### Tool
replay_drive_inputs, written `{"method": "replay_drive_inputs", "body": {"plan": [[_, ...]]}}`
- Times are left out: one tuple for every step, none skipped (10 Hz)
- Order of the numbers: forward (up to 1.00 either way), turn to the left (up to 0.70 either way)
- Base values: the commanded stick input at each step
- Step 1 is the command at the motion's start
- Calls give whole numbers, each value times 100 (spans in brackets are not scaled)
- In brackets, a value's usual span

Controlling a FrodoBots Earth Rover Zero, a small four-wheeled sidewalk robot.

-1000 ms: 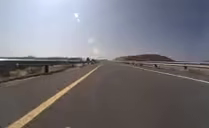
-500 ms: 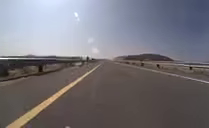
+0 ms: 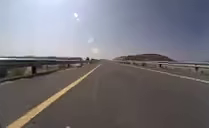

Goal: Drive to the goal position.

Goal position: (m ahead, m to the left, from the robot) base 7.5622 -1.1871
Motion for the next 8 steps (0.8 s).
{"method": "replay_drive_inputs", "body": {"plan": [[100,3],[100,0],[100,0],[100,0],[100,0],[100,0],[100,0],[100,0]]}}
